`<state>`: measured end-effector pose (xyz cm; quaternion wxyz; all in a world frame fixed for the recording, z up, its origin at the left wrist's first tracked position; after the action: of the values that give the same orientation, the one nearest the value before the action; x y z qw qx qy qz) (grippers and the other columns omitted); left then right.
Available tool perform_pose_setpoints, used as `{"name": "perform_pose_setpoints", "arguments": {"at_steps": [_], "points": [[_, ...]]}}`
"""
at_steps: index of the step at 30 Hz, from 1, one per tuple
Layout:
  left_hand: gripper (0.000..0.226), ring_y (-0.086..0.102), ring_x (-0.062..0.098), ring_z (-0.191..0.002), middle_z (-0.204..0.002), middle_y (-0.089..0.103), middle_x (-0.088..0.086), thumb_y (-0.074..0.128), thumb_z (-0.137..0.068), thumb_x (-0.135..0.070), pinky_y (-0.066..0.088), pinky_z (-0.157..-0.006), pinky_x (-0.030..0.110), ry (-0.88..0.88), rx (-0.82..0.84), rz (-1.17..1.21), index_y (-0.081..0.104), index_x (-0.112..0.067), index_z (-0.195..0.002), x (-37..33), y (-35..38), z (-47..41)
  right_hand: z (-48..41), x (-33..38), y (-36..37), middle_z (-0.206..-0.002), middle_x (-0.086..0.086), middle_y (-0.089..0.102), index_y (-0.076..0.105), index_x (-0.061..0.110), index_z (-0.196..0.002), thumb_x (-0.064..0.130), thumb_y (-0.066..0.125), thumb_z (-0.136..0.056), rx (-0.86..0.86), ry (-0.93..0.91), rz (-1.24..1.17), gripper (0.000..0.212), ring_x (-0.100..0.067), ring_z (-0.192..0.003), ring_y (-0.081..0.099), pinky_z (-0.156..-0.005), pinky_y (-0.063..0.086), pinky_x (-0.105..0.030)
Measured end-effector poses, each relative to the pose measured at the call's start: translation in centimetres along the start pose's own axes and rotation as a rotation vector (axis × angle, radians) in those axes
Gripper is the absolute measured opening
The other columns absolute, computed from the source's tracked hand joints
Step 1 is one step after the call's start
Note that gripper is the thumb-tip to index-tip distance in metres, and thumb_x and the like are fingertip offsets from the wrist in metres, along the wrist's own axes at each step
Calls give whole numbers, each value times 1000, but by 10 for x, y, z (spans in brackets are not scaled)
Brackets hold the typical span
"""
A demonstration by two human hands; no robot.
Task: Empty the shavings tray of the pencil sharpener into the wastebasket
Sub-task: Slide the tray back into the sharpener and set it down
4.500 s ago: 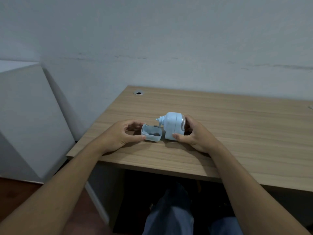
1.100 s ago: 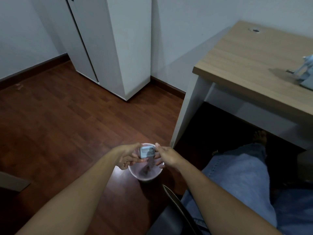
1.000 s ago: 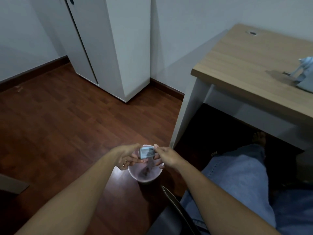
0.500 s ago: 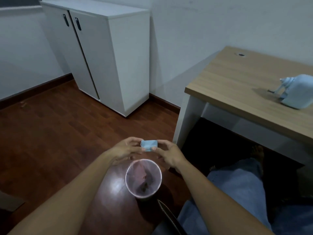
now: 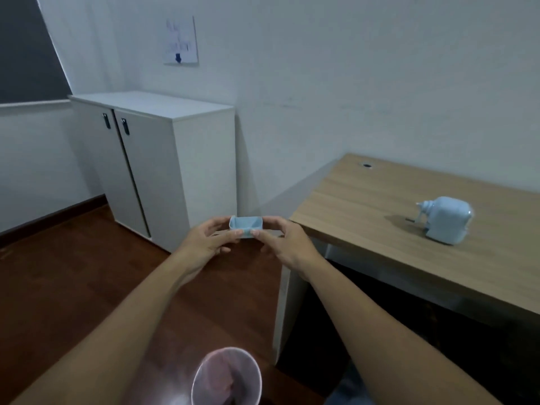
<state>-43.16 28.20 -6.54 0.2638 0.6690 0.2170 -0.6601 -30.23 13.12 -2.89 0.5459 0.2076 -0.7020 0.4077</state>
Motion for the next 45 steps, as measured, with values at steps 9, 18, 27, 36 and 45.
{"name": "perform_pose_setpoints", "arguments": {"at_steps": [9, 18, 27, 36, 45], "points": [[69, 83, 15, -104, -128, 81, 14, 94, -73, -27, 67, -89, 23, 128, 124, 104, 71, -2, -134, -78, 76, -25, 3, 75, -120, -136, 8, 72, 65, 23, -149, 52, 74, -99, -170, -101, 149, 58, -13, -97, 78, -79, 67, -31], [64, 80, 20, -108, -123, 85, 14, 96, -70, -25, 67, -93, 24, 78, 311, 62, 75, -5, -126, -78, 204, -47, 58, 92, -302, -142, 12, 65, 73, 33, -135, 66, 72, -94, -389, -135, 622, 53, -13, -142, 52, -111, 41, -29], [67, 79, 17, -109, -122, 86, 7, 96, -69, -26, 65, -102, 33, 48, 467, 24, 75, -8, -130, -71, 307, -69, 90, 12, -394, -162, 5, 53, 48, 28, -161, 69, 90, -72, -323, 125, 554, 108, -17, -148, 52, -119, 46, -37], [62, 80, 22, -112, -127, 84, 9, 95, -72, -29, 66, -100, 36, 44, 457, 34, 76, -12, -128, -58, 351, -106, 64, -71, -415, -113, 10, 72, 60, 23, -129, 44, 98, -77, -365, 148, 428, 67, -11, -105, 72, -82, 55, -20], [58, 81, 17, -105, -126, 85, 9, 93, -73, -24, 67, -94, 26, 80, 503, -8, 77, -9, -127, -55, 405, -174, 29, -95, -468, -122, 17, 79, 68, 30, -139, 45, 91, -85, -466, 43, 345, 61, 3, -110, 75, -97, 58, -23]]}}
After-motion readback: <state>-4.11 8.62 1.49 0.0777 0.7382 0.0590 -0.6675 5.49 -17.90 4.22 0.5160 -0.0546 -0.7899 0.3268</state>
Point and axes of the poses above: each hand's wrist, its own z-axis away from the middle knuckle, its own y-axis out of the palm, x = y × z, the point moved 10 cm from there along -z, towards the middle knuckle
